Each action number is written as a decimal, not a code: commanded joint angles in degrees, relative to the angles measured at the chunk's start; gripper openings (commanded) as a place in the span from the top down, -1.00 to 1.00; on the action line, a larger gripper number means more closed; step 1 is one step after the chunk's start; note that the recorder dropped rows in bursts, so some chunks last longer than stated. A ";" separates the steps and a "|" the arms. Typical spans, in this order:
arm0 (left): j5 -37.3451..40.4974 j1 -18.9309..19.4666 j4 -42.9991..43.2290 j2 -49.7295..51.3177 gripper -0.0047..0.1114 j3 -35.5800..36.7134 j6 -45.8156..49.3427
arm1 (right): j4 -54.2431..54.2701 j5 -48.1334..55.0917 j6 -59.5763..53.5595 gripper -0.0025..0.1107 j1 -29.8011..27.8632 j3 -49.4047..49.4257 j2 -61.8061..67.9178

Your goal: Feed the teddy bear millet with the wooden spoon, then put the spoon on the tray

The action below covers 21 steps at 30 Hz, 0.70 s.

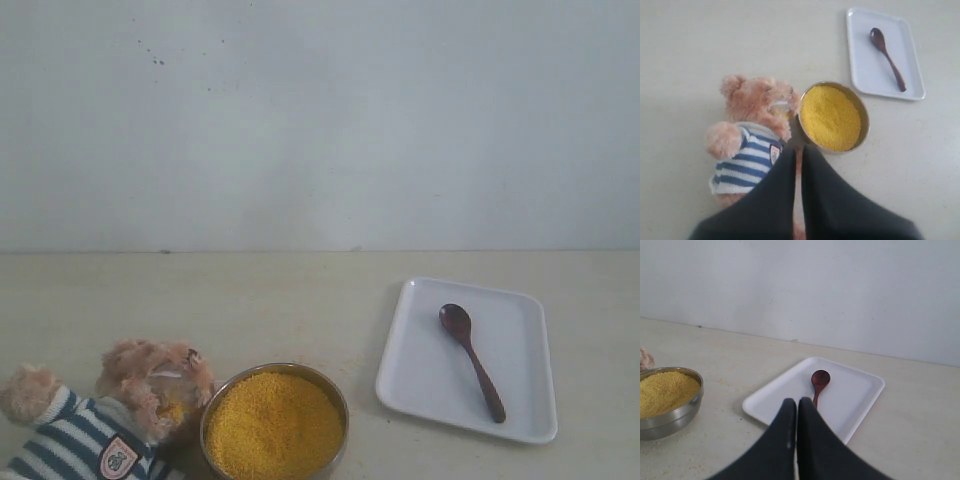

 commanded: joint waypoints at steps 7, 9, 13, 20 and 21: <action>-17.66 -8.12 -1.66 -8.13 0.85 7.24 1.38 | -0.18 -0.33 -0.24 0.96 -0.11 -0.02 -0.25; -22.33 -8.89 -4.10 -9.92 0.85 10.66 1.96 | -0.18 -0.33 -0.24 0.96 -0.11 -0.02 -0.25; -30.39 -10.16 -8.37 -13.52 0.85 18.63 5.32 | -0.18 -0.33 -0.24 0.96 -0.11 -0.02 -0.25; -37.21 -11.52 -12.73 -20.03 0.85 28.62 11.95 | -0.18 -0.33 -0.24 0.96 -0.11 -0.02 -0.25; -37.59 -11.52 -12.83 -20.99 0.85 29.74 12.35 | -0.18 -0.33 -0.24 0.96 -0.11 -0.02 -0.25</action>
